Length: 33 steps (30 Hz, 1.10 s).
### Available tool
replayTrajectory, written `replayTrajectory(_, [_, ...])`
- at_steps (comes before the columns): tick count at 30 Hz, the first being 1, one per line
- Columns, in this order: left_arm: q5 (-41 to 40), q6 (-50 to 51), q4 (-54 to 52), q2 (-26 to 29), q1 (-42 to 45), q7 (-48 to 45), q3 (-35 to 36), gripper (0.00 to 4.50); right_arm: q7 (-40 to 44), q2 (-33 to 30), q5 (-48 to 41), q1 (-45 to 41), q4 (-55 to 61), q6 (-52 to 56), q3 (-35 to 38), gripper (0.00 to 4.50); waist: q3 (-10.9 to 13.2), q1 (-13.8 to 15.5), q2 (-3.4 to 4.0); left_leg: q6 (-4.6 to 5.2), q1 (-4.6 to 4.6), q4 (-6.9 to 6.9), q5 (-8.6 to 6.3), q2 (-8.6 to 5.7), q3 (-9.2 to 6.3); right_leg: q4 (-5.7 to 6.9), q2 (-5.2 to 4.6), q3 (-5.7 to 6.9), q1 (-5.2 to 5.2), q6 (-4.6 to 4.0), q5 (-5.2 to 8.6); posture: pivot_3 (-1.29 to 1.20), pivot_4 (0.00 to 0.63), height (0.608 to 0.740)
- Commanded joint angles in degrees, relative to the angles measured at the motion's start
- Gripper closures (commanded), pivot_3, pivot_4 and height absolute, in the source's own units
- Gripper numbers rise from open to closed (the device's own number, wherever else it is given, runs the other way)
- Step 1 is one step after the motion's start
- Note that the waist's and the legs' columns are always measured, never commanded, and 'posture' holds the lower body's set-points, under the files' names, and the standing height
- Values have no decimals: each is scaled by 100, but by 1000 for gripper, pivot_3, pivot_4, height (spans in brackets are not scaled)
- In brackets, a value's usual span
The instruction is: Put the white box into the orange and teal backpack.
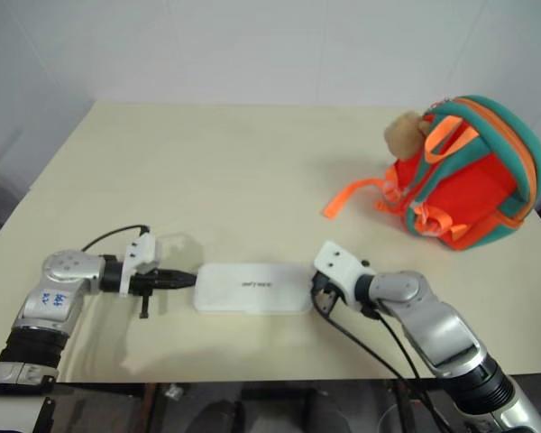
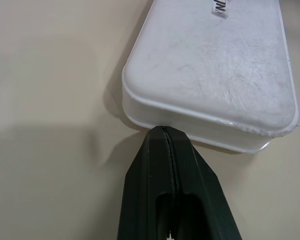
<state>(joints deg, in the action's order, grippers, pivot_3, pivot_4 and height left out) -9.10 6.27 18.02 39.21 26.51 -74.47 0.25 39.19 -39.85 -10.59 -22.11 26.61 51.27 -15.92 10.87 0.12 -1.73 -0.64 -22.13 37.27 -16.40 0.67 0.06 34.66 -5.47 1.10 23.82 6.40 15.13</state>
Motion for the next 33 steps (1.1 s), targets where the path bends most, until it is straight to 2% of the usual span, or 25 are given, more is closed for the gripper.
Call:
replayTrajectory(1, [52,-193,-21,-87,77,72,-217,4500,86,103,-90,-41,346,-199,-36,4380,0,0,0,0,0,1,0,-1,0,-1,-1,0,0,0,0,0,150,740])
replayTrajectory(8, [159,-398,200,20,279,229,-212,4500,90,-244,-55,270,518,-166,409,4380,0,30,0,0,2,4,0,-2,-2,-3,-2,1,-2,0,0,0,150,740])
replayTrajectory(14, [145,-512,273,249,343,315,-91,4500,40,-746,15,634,457,-261,1083,4380,0,15,0,0,-1,-3,0,-1,1,-1,-1,1,-1,1,-1,0,150,740])
replayTrajectory(18, [198,-487,532,403,398,488,-48,4500,108,-991,6,797,278,-445,1462,4380,0,-5,0,0,-1,-7,0,2,1,-4,3,2,-1,1,-1,0,150,740])
replayTrajectory(20, [190,-111,538,464,454,658,9,4500,172,-1021,-169,731,184,-335,1730,4380,0,-17,0,0,1,-6,0,2,2,-15,4,1,-1,1,-1,0,150,740])
replayTrajectory(21, [153,121,523,477,497,718,36,4126,193,-995,-297,684,171,-211,1860,3670,0,-14,0,0,1,-6,0,3,2,-15,5,1,-1,1,-1,0,150,740])
replayTrajectory(23, [-124,418,462,400,620,615,132,3666,390,-962,-671,575,277,-69,2086,3153,0,-10,0,0,1,-3,0,3,2,-11,4,1,-1,1,-1,0,150,740])
replayTrajectory(27, [-518,706,208,268,633,513,277,2393,368,-834,-997,456,174,56,2348,1768,0,-9,0,0,1,-1,0,3,0,-6,3,0,-2,2,-1,0,150,740])
replayTrajectory(30, [-589,867,56,257,542,749,385,1521,431,-802,-1296,568,289,156,2470,762,0,-7,0,0,-3,-5,0,3,0,5,3,0,-2,3,-2,0,150,740])
replayTrajectory(32, [-910,1308,-140,129,581,1110,696,870,428,-791,-1449,639,375,234,2505,89,0,-6,0,0,-3,-7,0,2,1,3,3,-1,-2,3,-2,0,150,740])
replayTrajectory(33, [-1025,1470,-234,86,591,1220,794,579,419,-801,-1492,666,396,249,2511,0,0,-6,0,0,-5,-6,0,3,0,2,2,0,-1,4,-2,0,150,740])
